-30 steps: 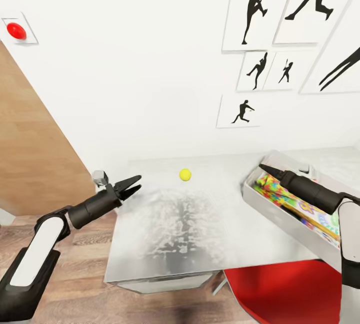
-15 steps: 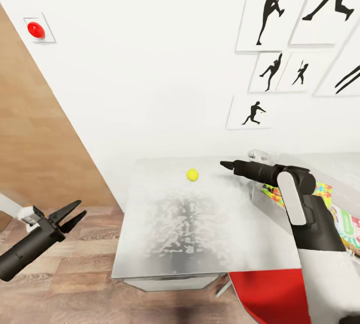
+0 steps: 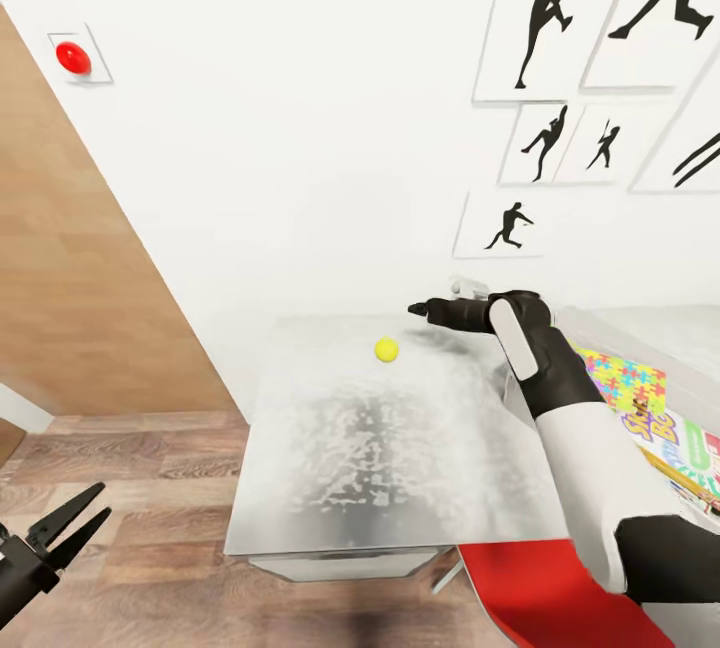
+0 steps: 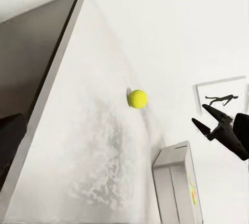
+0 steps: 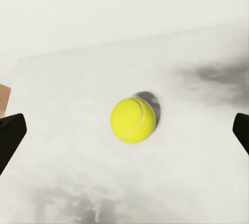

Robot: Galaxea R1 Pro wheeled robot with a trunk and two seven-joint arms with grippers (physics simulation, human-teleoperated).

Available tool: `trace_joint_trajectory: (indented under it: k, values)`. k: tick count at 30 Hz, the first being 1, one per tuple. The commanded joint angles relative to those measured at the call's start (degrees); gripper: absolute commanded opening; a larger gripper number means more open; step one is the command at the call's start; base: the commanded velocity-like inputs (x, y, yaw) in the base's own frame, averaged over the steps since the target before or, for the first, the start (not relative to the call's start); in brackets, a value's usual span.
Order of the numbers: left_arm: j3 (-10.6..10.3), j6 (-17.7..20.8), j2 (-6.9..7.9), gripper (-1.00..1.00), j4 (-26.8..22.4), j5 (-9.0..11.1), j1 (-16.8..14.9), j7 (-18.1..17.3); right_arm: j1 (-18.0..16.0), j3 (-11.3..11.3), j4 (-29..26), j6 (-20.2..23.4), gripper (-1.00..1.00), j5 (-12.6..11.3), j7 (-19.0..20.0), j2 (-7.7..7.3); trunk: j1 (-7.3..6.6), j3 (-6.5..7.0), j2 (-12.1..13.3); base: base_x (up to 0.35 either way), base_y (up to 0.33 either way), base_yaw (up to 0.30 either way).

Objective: Put all the toys in the child's room - the three board games (two on the bed and one on the table), the two jigsaw puzzles on the table, and the tennis ball on the table - inside the toy box on the table in the child's room.

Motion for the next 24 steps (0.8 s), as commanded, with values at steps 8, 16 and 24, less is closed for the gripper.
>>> trace_joint_trajectory:
  k: [8, 16, 24]
  values:
    - [-0.1, -2.4, -4.15, 1.00, 0.7, -7.8, 2.5, -0.1, -7.1, 1.3, 13.0, -3.7, 1.00, 1.8, -2.5, 2.78, 0.03, -0.35, -0.1, 0.000, 0.000, 0.004]
    - [0.2, -2.6, -6.52, 1.00, 0.8, -13.4, 2.3, 1.8, -9.1, 1.7, 18.0, -5.4, 1.00, 1.9, -3.0, 4.34, 0.03, -0.44, -0.1, 0.000, 0.000, 0.005]
    - [-0.2, -2.7, -9.24, 1.00, 1.1, -14.8, 0.3, 7.9, -8.9, 2.1, 19.7, -5.1, 1.00, 2.0, -3.3, 6.75, 0.03, -0.46, -0.1, 0.000, 0.000, 0.001]
